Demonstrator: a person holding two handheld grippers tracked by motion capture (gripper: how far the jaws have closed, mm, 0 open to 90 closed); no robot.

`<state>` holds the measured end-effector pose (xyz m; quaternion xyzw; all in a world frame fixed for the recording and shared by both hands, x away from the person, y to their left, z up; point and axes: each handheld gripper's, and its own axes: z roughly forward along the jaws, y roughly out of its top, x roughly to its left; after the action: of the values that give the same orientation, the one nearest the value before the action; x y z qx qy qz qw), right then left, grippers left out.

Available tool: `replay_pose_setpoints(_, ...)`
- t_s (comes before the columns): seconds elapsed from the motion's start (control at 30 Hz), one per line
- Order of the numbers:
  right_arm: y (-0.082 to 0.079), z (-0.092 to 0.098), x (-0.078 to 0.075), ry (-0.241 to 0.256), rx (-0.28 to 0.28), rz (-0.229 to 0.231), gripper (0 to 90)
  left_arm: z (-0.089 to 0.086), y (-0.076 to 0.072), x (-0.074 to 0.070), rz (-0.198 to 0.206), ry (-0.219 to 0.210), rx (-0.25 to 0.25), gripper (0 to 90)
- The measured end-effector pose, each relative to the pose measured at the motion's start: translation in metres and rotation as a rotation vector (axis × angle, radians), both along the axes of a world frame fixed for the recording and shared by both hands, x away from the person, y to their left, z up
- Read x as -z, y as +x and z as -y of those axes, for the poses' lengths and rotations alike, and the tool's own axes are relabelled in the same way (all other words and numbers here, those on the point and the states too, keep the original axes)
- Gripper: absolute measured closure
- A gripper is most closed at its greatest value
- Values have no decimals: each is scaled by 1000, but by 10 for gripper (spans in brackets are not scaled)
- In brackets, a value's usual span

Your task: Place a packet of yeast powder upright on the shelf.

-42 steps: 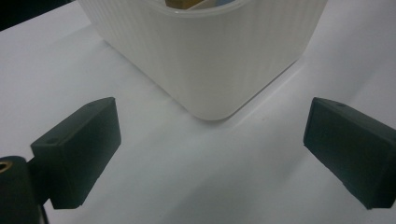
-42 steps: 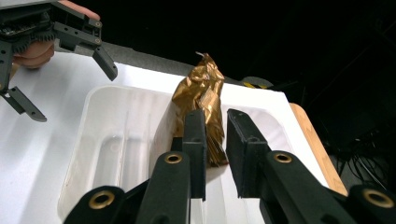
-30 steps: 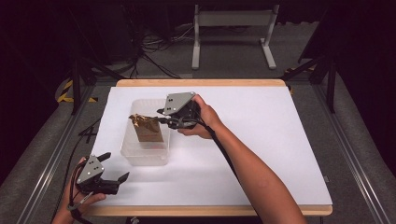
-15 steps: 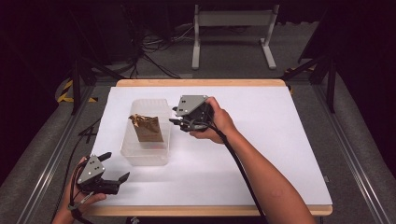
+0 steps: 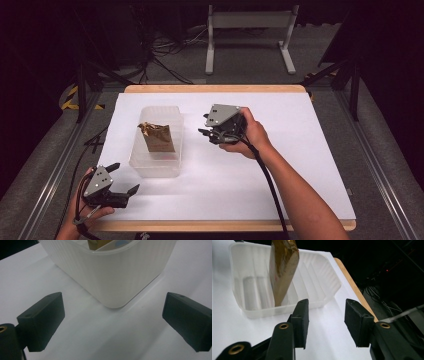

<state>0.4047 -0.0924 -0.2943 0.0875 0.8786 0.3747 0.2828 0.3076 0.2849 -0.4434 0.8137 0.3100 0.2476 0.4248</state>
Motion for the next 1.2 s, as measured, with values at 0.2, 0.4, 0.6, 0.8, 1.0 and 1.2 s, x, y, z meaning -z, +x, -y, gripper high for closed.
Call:
replay_pose_setpoints(0.2,-4,15,5,-20,42,-2,507,0,0,0,-2,2,1,52)
replay_pose_setpoints(0.4,-7,31,11,-30,81,-5,483,0,1,0,1,7,5,53)
replay_pose_setpoints(0.6,-10,44,17,-37,119,-1,436,1,1,1,-4,3,1,53)
replay_pose_setpoints(0.8,-14,55,22,-49,145,-5,403,2,1,1,-6,8,3,53)
replay_pose_setpoints(1.0,-18,66,28,-52,166,-15,373,1,1,1,-7,13,1,53)
replay_pose_setpoints(1.2,-23,81,36,-51,199,-24,354,3,2,2,-11,13,1,53)
